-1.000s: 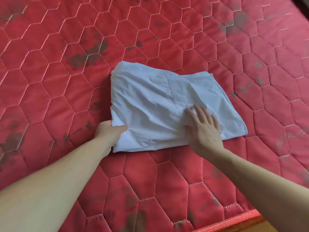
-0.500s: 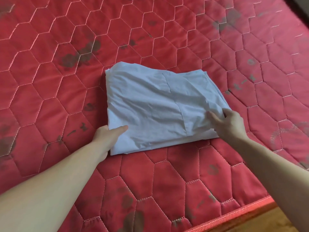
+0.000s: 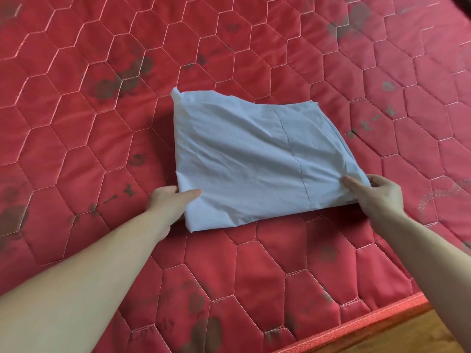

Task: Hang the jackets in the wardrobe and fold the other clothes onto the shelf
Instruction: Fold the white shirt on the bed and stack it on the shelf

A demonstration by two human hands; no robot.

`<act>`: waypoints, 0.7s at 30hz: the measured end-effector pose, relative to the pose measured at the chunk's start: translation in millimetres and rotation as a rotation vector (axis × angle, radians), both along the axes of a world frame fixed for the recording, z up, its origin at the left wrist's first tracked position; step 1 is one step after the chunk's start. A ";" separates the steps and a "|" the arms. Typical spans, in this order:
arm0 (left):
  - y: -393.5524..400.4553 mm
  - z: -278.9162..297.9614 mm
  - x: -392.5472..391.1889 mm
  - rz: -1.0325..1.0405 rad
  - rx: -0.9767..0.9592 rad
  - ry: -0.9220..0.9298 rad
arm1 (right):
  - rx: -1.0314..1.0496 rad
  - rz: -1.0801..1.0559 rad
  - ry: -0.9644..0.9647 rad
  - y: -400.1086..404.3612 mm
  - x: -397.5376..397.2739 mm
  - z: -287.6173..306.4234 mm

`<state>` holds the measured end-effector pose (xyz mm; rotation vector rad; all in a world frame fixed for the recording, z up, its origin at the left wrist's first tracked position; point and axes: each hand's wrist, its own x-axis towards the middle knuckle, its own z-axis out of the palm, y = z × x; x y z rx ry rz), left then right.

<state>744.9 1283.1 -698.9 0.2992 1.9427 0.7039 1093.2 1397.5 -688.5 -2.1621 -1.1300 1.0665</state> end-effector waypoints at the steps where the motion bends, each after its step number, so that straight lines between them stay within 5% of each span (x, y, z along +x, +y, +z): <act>1: -0.5 0.7 0.4 -0.015 0.002 0.012 | 0.010 -0.030 0.010 0.3 1.1 -0.7; 4: -2.8 2.4 0.6 -0.070 0.005 0.028 | 0.008 -0.010 -0.083 1.2 0.9 -2.7; 8: -3.5 5.2 1.6 -0.106 0.017 -0.052 | 0.177 0.177 -0.468 -0.3 -13.4 2.5; 12: -4.5 3.7 5.5 -0.084 0.020 -0.071 | 0.515 0.684 -0.487 -24.4 -71.4 -1.3; 16: -5.7 1.8 11.9 -0.134 0.055 0.001 | 0.446 1.089 -0.512 -51.5 -125.9 -22.5; 21: -12.7 0.0 10.9 -0.215 0.018 -0.036 | 0.342 1.083 -0.561 -56.3 -137.2 -32.4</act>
